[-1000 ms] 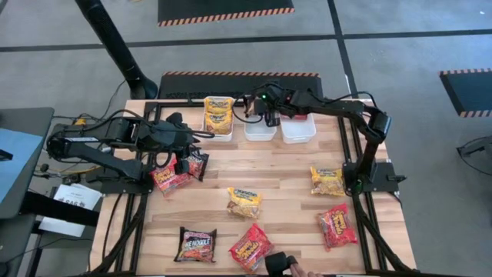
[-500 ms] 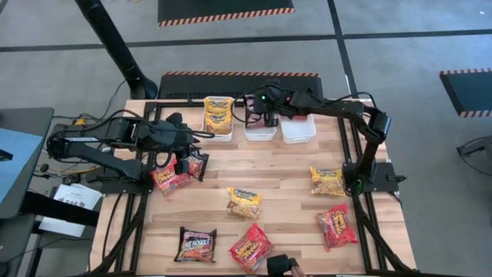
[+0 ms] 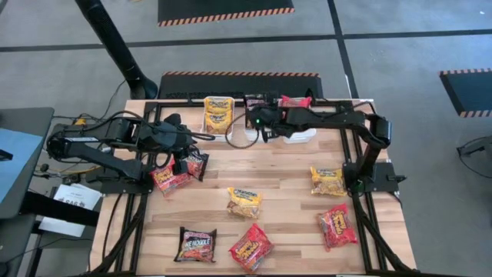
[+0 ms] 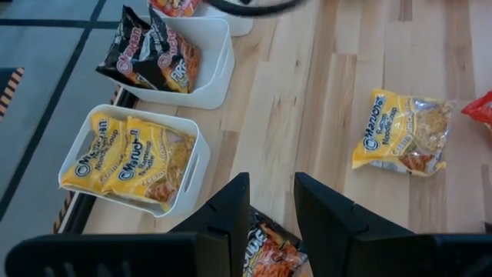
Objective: Sort Maruchan noodles
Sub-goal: Put the orange noodle pack into the right white bin
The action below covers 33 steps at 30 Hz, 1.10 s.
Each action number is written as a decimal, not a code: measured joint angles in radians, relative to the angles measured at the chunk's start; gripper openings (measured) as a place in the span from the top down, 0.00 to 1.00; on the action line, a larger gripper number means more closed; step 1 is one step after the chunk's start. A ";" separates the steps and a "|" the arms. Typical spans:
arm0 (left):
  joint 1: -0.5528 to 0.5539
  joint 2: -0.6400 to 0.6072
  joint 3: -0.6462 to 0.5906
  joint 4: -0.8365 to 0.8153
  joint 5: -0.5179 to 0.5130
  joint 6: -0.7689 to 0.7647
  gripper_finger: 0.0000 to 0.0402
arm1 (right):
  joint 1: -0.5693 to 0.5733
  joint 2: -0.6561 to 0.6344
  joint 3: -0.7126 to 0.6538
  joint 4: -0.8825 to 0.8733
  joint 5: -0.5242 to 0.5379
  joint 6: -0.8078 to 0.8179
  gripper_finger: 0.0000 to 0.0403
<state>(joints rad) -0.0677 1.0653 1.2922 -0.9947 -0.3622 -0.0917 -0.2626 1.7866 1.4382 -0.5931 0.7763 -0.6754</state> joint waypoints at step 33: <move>0.002 0.000 0.000 -0.314 0.016 -0.261 0.62 | 0.428 -0.004 0.248 -0.585 -0.312 0.784 0.60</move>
<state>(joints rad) -0.0653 1.0653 1.2922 -1.3083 -0.3462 -0.3525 0.1650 1.7828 1.6867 -1.1785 0.4644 0.1089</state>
